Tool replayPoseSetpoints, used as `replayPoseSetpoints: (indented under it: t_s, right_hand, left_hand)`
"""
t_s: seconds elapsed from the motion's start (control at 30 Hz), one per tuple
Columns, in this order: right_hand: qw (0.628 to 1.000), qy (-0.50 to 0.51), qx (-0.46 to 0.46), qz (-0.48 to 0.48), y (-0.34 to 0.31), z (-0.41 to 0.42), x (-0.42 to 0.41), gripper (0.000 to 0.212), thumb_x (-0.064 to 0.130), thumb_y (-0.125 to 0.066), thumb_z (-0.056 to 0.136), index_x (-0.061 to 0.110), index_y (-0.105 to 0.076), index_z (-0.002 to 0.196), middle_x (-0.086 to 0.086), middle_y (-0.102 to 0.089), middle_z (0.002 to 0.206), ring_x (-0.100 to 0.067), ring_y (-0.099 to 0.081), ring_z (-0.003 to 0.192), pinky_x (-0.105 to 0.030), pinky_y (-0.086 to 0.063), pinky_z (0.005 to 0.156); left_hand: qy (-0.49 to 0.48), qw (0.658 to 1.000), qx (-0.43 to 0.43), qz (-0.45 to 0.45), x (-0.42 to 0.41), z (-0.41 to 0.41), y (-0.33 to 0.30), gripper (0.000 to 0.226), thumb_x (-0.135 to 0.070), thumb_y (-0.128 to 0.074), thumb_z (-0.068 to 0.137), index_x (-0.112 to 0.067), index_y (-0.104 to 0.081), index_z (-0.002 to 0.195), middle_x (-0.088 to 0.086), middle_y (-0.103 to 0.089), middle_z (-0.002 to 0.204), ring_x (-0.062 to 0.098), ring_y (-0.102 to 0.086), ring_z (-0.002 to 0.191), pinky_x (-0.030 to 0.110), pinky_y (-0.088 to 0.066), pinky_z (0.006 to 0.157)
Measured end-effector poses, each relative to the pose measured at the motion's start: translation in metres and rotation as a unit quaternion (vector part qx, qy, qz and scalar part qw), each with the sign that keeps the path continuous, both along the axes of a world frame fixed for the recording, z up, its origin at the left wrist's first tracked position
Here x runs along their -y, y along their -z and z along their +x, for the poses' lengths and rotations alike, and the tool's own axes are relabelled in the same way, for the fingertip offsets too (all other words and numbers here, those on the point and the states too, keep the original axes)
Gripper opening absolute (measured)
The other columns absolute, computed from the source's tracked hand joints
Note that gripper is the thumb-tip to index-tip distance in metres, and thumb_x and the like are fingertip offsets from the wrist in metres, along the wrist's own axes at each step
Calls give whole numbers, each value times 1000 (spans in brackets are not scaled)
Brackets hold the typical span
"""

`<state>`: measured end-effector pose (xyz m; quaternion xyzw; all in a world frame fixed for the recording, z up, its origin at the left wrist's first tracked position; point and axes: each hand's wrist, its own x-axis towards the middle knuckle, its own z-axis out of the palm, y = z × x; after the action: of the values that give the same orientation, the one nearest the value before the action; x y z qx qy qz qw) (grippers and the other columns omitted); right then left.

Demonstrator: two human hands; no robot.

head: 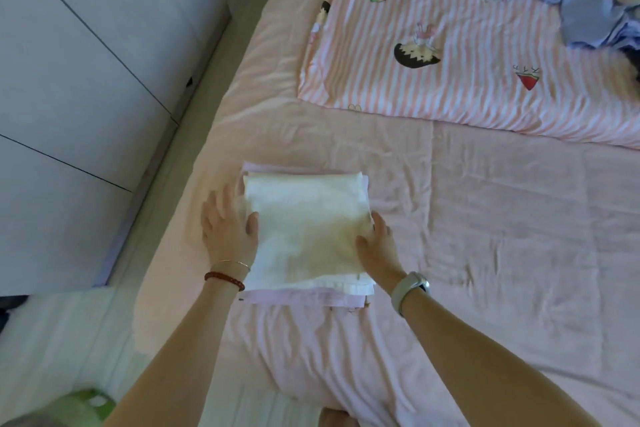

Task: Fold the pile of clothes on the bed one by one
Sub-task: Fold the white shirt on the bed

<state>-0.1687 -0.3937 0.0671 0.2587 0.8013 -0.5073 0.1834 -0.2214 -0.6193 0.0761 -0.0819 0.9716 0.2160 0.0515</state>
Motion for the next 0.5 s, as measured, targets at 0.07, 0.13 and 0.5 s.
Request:
replayPoseSetpoints:
  t_s: [0.07, 0.13, 0.5]
  right_hand:
    - [983, -75, -28, 165, 1, 11, 6, 60, 3, -40, 88, 15, -24, 144, -14, -32, 140, -33, -41, 120, -38, -42, 95]
    - [926, -135, -127, 327, 1, 18, 14, 60, 6, -38, 80, 16, -33, 139, -16, -43, 137, -37, -43, 124, -52, -39, 99]
    - [920, -254, -100, 281, 57, 9, 33, 58, 43, -14, 90, 33, 2, 145, 3, 8, 153, -20, 7, 142, -50, -16, 112]
  left_hand:
    - [49, 993, -60, -84, -10, 12, -1, 52, -26, -42, 91, -13, -35, 141, 18, -35, 145, 39, -27, 134, 53, -23, 107]
    - [158, 977, -89, -115, -26, 27, -2, 47, -30, -38, 88, -15, -46, 132, 16, -42, 141, 35, -30, 133, 56, -23, 105]
    - [222, 959, 40, -172, -6, 12, 63, 60, -48, -31, 84, -27, -28, 140, 16, -24, 151, 33, -17, 139, 57, -27, 105]
